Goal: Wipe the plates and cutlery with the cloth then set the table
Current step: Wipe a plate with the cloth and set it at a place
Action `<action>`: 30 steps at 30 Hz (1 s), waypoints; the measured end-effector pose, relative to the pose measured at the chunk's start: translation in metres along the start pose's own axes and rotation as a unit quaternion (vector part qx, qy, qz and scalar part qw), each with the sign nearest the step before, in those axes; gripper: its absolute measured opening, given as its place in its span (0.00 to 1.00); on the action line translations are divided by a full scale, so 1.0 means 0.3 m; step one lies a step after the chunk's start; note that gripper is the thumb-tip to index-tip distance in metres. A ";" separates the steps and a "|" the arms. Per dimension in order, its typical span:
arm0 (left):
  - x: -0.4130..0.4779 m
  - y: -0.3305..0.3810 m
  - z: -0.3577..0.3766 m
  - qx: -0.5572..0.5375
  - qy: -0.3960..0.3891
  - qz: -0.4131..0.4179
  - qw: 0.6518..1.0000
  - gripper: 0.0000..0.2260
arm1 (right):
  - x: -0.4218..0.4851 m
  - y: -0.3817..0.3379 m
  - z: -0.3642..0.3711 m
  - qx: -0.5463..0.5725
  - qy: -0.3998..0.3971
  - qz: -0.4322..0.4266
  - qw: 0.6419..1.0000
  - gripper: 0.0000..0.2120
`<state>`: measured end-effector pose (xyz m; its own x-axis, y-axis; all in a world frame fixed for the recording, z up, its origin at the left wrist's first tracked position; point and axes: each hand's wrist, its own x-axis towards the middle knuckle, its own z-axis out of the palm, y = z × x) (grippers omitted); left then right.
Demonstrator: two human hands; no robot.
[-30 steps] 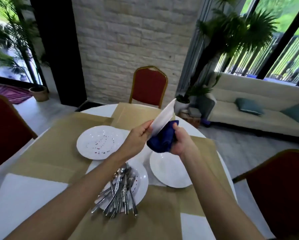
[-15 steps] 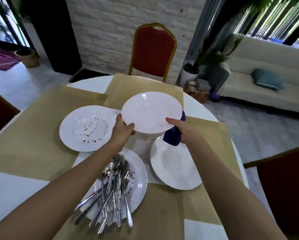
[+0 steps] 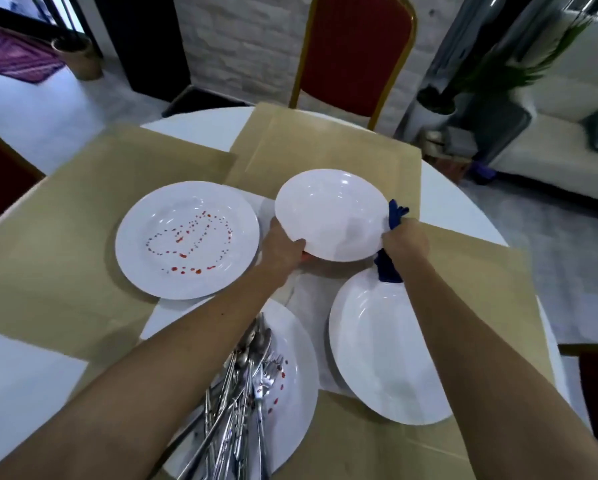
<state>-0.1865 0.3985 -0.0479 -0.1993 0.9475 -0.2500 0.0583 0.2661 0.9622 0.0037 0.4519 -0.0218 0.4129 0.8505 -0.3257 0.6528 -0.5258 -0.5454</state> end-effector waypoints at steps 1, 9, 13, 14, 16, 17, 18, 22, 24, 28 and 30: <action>0.003 -0.010 -0.004 0.002 0.002 -0.009 1.000 0.25 | -0.002 -0.001 0.005 -0.014 -0.002 -0.006 1.000 0.14; -0.007 -0.022 -0.187 0.043 0.038 -0.100 0.993 0.09 | -0.097 -0.116 0.087 -0.040 0.216 -0.194 0.956 0.22; -0.037 -0.017 -0.315 0.096 -0.036 -0.025 0.994 0.19 | -0.120 -0.197 0.167 -0.099 0.210 -0.170 0.958 0.27; -0.027 -0.009 -0.304 0.117 -0.055 -0.026 0.991 0.18 | -0.124 -0.201 0.196 -0.093 0.174 -0.140 0.970 0.26; -0.004 0.029 -0.255 0.130 -0.051 -0.020 0.990 0.15 | -0.126 -0.188 0.253 -0.105 0.119 -0.122 0.980 0.23; 0.008 0.060 -0.239 0.128 -0.044 -0.016 0.991 0.14 | -0.131 -0.188 0.270 -0.121 0.094 -0.134 0.979 0.22; 0.021 0.084 -0.232 0.128 -0.034 -0.009 0.991 0.13 | -0.135 -0.188 0.285 -0.149 0.072 -0.150 0.975 0.21; 0.049 0.088 -0.302 0.164 0.026 0.009 0.986 0.12 | -0.115 -0.173 0.295 -0.287 0.009 -0.205 0.936 0.16; 0.047 0.058 -0.361 0.219 0.096 0.033 0.970 0.12 | -0.094 -0.161 0.269 -0.311 -0.002 -0.199 0.929 0.12; 0.022 -0.021 -0.517 0.336 0.223 0.041 0.914 0.15 | -0.057 -0.135 0.222 -0.327 -0.014 -0.175 0.929 0.09; 0.004 -0.081 -0.586 0.403 0.252 0.006 0.880 0.19 | -0.045 -0.120 0.204 -0.316 -0.017 -0.156 0.936 0.10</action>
<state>-0.3600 0.3621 -0.0525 -0.5900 0.8066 0.0352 0.6977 0.4875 0.5249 -0.0644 0.4600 -0.0450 0.1260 0.9584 -0.2562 0.9879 -0.1448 -0.0560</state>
